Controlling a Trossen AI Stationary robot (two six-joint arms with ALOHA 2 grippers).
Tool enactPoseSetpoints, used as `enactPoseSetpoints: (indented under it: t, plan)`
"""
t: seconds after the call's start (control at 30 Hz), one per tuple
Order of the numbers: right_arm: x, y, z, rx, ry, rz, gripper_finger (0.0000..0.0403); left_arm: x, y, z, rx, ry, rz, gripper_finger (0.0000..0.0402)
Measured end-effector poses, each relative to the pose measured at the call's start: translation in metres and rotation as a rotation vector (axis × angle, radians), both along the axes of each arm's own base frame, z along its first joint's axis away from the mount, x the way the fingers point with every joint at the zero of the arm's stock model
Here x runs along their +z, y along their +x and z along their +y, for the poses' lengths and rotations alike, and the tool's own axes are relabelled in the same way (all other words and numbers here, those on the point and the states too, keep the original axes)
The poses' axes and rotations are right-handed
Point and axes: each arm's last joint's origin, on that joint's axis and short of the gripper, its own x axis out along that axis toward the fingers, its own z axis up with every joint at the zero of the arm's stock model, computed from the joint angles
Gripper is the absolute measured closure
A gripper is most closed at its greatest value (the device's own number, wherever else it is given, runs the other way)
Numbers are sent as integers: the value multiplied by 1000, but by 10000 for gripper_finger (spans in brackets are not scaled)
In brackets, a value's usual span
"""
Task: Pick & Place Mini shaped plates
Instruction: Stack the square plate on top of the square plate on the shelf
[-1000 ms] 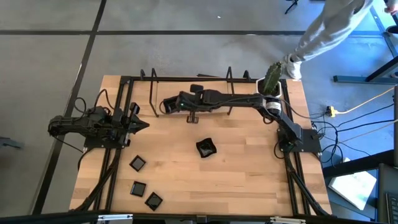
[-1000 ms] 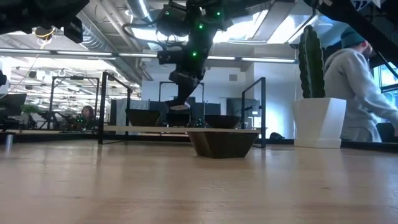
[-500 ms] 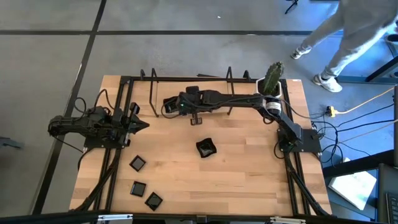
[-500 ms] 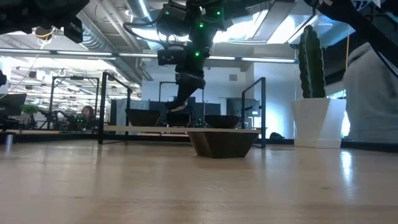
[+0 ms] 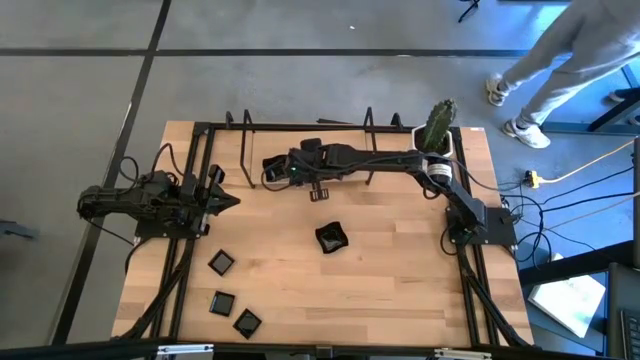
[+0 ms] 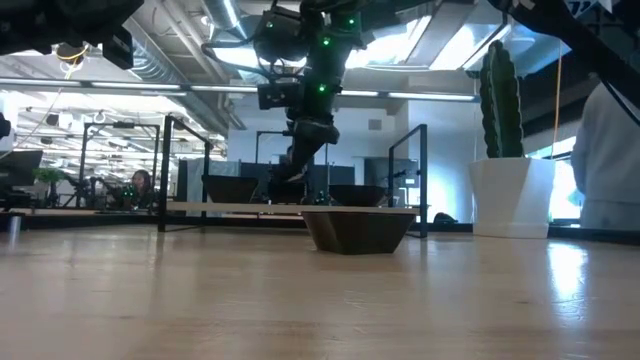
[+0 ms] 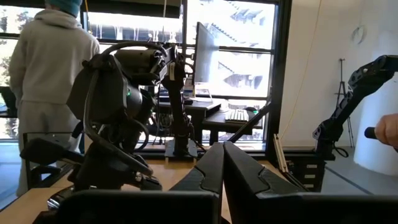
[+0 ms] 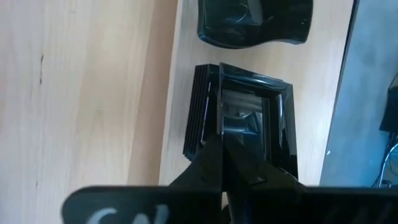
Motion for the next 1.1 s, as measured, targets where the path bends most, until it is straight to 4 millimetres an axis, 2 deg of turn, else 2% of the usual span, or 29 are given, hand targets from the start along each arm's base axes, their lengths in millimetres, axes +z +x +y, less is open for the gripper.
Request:
enactPoseSetpoints:
  t: [0.47, 0.93, 1.1]
  plan:
    - [-9, 3, -6, -20, 32, -8, 399, 0, 0, 0, 0, 0, 0, 398]
    - [-9, 3, -5, -31, 21, -4, 317, 0, 0, 0, 0, 1, 0, 399]
    - [10, 1, -2, -46, 1, 7, 311, 0, 0, 0, 1, 1, 0, 396]
